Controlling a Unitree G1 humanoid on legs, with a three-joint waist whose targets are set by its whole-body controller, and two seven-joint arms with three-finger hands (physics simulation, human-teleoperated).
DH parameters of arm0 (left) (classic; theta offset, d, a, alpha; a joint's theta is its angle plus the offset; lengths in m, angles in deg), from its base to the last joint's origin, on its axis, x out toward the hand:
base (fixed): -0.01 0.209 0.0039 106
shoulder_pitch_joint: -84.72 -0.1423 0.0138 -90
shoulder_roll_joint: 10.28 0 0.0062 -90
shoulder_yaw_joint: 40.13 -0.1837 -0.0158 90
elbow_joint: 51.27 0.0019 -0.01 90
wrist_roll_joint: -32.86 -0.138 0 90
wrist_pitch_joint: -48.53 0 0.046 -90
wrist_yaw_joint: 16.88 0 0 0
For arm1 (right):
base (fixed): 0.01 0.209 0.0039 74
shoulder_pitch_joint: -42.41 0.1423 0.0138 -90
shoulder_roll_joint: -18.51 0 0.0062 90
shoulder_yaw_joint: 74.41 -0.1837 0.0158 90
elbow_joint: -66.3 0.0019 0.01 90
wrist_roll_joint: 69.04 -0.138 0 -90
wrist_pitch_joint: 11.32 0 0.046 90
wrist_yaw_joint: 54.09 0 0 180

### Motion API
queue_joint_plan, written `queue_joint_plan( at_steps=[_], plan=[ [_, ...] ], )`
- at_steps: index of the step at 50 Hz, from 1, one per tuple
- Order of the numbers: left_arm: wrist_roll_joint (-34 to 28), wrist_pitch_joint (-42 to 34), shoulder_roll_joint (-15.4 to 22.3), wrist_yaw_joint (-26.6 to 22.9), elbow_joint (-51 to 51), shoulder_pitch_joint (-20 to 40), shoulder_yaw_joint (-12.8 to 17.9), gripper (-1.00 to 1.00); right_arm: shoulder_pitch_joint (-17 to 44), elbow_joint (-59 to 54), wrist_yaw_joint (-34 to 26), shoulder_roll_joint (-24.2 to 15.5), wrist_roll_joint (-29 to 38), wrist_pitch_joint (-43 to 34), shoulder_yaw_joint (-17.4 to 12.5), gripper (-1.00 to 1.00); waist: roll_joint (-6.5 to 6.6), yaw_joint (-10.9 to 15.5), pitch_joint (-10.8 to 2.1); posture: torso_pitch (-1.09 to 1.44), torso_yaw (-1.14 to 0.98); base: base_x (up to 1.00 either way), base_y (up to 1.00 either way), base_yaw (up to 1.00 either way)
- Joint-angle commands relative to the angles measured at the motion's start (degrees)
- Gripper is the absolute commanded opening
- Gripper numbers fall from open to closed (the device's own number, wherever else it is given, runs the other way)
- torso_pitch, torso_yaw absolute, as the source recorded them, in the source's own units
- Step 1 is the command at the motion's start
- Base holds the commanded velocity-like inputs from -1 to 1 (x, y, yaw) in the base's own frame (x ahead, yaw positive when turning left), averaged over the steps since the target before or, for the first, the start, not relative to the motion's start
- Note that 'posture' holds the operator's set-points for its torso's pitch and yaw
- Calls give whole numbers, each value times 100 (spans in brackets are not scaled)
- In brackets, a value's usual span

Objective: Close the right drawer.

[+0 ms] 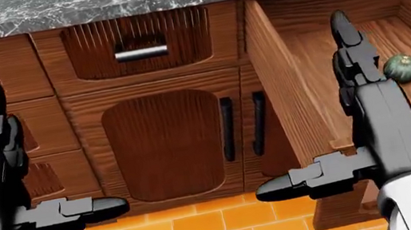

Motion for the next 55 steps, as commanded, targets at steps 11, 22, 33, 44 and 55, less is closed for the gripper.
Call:
queue_joint_plan(
  at_steps=[11, 22, 33, 44, 55],
  plan=[
    [29, 97, -6, 3, -118, 111, -34, 100, 113, 108, 30, -29, 66, 51, -54, 100, 303, -239, 43, 0, 0, 44, -16, 0],
    [76, 162, -7, 5, -138, 3, 16, 100, 139, 139, -124, -8, 377, -92, 104, 100, 565, -113, 68, 0, 0, 47, 13, 0],
    [125, 149, 2, 19, -170, -10, 57, 100, 149, 187, -171, 28, 428, -135, 96, 100, -8, -221, -36, 0, 0, 46, 27, 0],
    [141, 110, 6, 15, -259, -44, 70, 100, 110, 191, -162, 41, 447, -133, 106, 100, 831, -309, -34, 0, 0, 35, 14, 0],
    [155, 130, 14, 15, -254, -71, 80, 100, 86, 41, 94, 90, 1105, 50, 170, 100, 146, -125, -22, 0, 0, 1, 0, 0]
  ],
)
